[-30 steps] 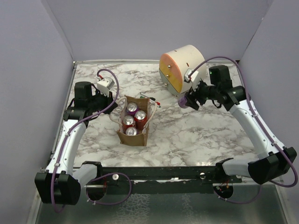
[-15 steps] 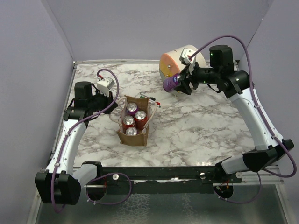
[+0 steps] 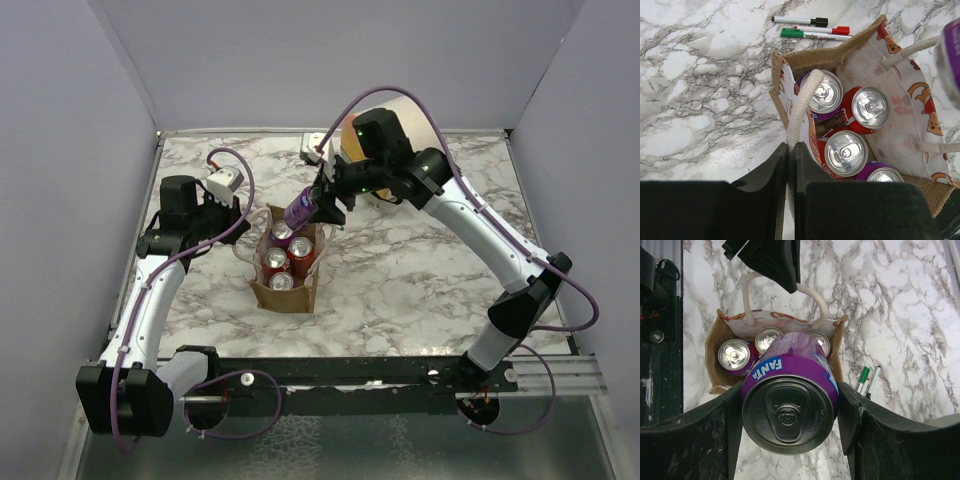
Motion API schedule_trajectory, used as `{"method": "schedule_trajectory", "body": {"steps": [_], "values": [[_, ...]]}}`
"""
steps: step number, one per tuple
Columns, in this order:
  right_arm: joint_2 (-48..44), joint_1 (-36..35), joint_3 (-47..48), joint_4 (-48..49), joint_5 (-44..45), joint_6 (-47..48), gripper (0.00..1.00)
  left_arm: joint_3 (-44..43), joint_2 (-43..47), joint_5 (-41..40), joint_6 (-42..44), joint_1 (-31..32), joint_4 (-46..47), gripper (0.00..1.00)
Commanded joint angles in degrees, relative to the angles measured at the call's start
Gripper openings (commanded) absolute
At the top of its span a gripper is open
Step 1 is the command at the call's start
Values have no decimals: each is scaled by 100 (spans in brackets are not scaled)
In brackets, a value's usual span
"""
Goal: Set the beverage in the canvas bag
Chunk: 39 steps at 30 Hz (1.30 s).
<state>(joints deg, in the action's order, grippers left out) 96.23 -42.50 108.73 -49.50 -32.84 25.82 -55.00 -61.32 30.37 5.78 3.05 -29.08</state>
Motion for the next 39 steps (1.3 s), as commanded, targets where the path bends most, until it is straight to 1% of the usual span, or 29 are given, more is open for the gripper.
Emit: {"method": "schedule_trajectory", "body": {"steps": [1,11,19,39], "values": [[198,-297,325,330,618,-138,29,118,-11,-131,-104,-58,107,0],[750,-399,193,429,1502,-154,27,130,-29,-77,-175,-111,146,0],[1136,-408,372,238,1790,-147,27,117,-37,-46,-174,-116,132,0],[1439,-408,744,87,2747,-486,24,177,119,-51,-135,-120,148,0]]}}
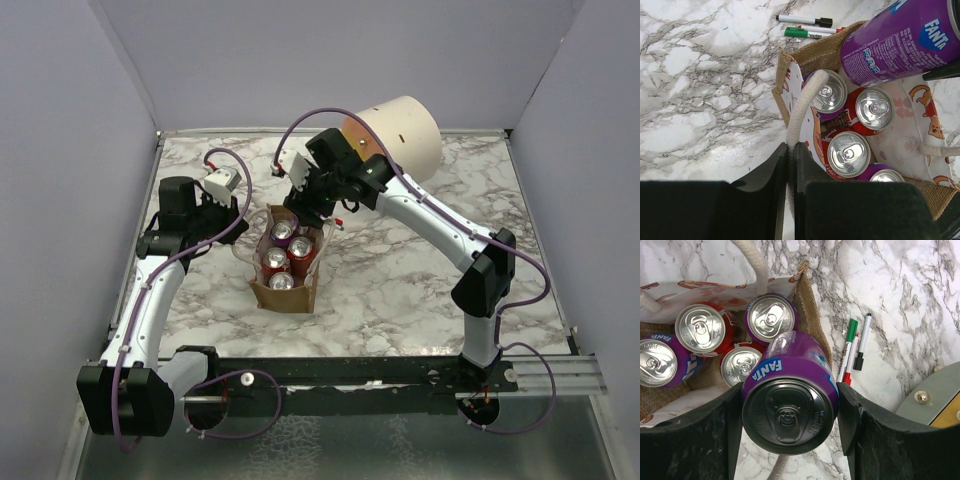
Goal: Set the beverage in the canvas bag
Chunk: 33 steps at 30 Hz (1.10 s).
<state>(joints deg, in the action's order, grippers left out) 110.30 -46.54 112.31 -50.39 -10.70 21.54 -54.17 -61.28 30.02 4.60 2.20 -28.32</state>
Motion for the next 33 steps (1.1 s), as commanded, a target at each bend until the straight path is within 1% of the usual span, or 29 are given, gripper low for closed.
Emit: {"method": "schedule_trajectory", "body": {"steps": [1,21,33], "values": [[43,-4,388,154,590,-50,24,97,116,-14,-12,-35,76,0],[423,-205,458,-252,1145,328,24,125,201,27,-32,-35,63,0],[666,-206,596,-525,1134,439,24,118,204,-31,-40,-32,81,0]]}}
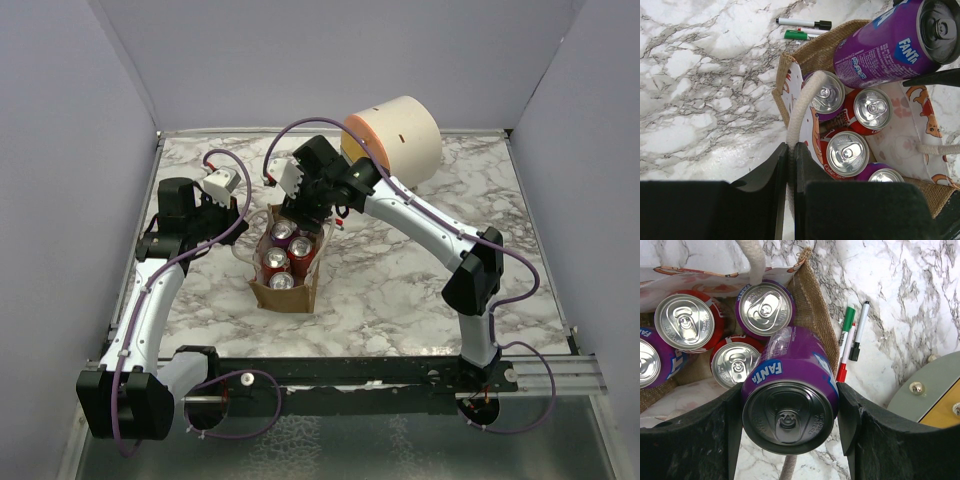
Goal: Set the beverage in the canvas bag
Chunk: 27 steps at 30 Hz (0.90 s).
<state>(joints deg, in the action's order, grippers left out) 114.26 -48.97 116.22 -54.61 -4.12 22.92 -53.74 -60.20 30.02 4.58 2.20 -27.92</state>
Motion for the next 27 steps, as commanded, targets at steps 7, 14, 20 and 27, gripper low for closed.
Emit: {"method": "schedule_trajectory", "body": {"steps": [7,14,20,27], "values": [[334,41,308,-424,450,725,24,73,130,-44,-49,-35,49,0],[352,37,414,-608,432,1256,24,60,139,-31,-53,-38,41,0],[473,37,767,-740,323,1323,24,97,181,-47,-37,-44,46,0],[615,37,947,-599,584,740,25,112,234,-56,-45,-44,43,0]]}}
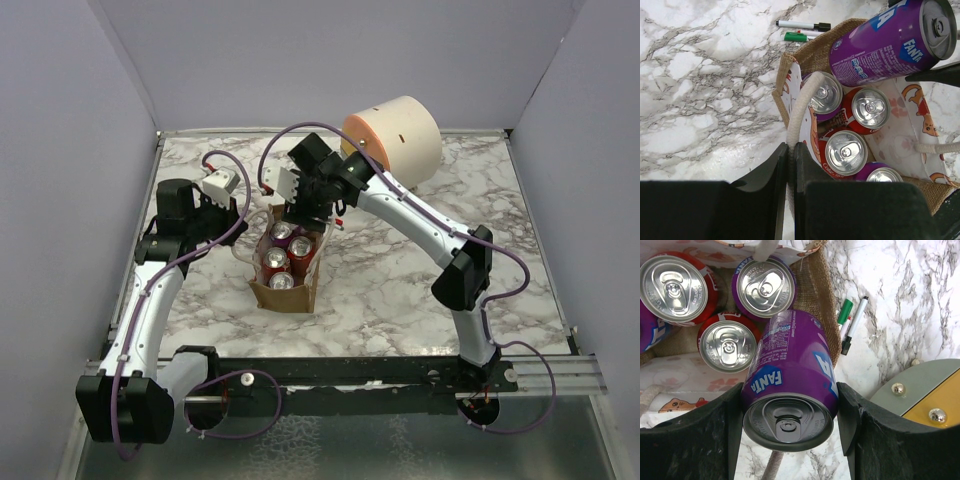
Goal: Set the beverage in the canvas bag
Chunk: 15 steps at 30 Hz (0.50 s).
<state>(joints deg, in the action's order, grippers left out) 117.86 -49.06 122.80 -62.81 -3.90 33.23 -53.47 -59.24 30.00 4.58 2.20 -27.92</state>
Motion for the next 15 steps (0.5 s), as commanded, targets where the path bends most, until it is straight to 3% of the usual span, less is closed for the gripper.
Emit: {"method": "schedule_trajectory", "body": {"steps": [1,15], "values": [[274,45,341,229,608,-446,25,83,141,-51,-46,-44,46,0],[64,45,192,245,1187,-1609,30,71,149,-3,-62,-43,15,0]]}}
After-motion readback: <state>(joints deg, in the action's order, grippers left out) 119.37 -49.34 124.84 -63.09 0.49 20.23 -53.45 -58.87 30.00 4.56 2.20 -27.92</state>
